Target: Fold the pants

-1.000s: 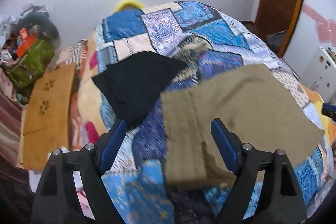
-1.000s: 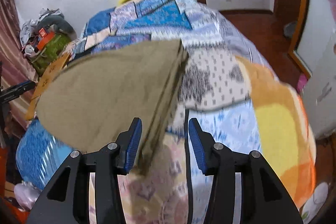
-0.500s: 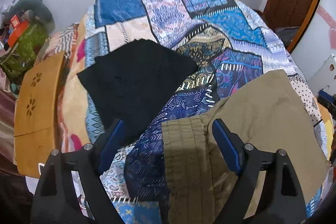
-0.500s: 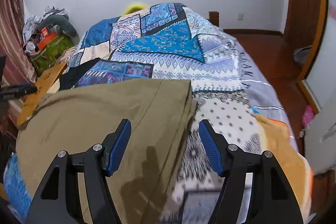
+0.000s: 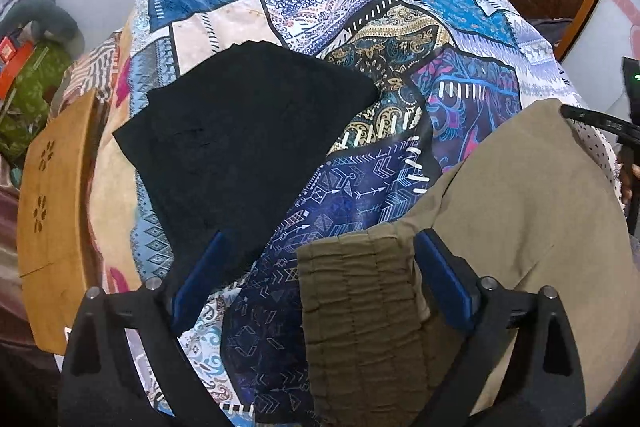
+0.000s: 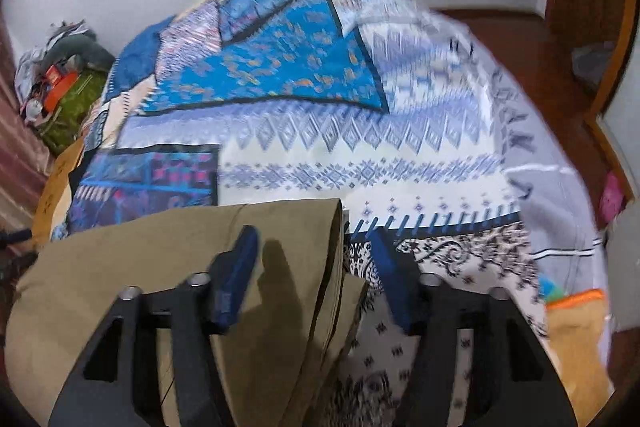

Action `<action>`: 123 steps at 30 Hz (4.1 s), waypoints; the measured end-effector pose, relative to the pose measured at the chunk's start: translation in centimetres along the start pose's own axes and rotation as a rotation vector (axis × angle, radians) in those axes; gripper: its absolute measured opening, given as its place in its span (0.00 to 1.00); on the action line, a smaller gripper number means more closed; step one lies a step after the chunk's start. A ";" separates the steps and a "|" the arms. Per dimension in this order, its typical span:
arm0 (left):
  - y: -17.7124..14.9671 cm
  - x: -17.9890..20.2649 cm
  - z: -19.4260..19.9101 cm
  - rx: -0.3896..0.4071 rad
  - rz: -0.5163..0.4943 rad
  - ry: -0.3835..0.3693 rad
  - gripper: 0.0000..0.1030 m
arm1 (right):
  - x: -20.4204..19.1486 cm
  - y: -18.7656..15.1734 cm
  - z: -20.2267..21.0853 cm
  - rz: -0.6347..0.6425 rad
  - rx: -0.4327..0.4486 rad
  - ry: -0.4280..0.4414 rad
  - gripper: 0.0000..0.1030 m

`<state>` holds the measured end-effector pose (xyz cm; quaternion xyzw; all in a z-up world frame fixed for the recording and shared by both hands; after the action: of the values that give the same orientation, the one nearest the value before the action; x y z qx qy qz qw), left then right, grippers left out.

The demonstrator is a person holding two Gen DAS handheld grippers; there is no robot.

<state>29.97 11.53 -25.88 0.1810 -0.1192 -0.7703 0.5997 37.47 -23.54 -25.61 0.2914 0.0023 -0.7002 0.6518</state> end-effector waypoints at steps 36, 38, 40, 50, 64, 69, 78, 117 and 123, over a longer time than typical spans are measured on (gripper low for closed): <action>0.3 2.3 8.4 0.179 0.019 -0.017 0.81 | -16.5 -5.9 8.6 0.406 0.020 0.106 0.57; 0.2 2.5 8.1 0.174 0.021 -0.024 0.81 | -18.5 -6.8 7.7 0.454 -0.016 0.131 0.57; 0.1 2.8 7.2 0.147 0.007 -0.038 0.81 | -19.7 -7.7 6.6 0.483 -0.051 0.141 0.57; -2.5 4.2 2.1 0.033 -0.008 -0.104 0.90 | -20.2 -11.7 0.2 0.451 -0.290 0.103 0.59; -6.0 4.9 5.2 0.067 -0.063 -0.018 0.92 | -14.8 -15.0 6.1 0.412 -0.216 0.057 0.60; -7.3 5.0 6.2 0.071 -0.062 0.009 0.92 | -12.9 -16.7 8.5 0.402 -0.156 0.025 0.60; -9.2 5.4 7.9 0.106 -0.049 0.050 0.92 | -9.2 -18.8 11.6 0.288 -0.098 0.002 0.61; -12.1 5.8 7.3 0.029 0.393 -0.542 0.99 | -14.8 -22.2 10.4 0.345 -0.054 0.176 0.71; -10.9 3.5 6.1 0.045 0.503 -0.545 0.78 | -14.7 -22.2 10.3 0.334 -0.053 0.188 0.72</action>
<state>17.10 10.72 -25.20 -0.0526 -0.3321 -0.6161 0.7123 12.74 -10.76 -19.35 0.3347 0.0333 -0.5517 0.7632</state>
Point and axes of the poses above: each gripper's, at about its wrist camera, not at the fingertips, and z roughly against the way its jaws point, x to its right, y to its top, the point moved 2 cm from there along -z, roughly the way its jaws point, and after that the axes turned 14 degrees about -z, right-handed, at the moved point
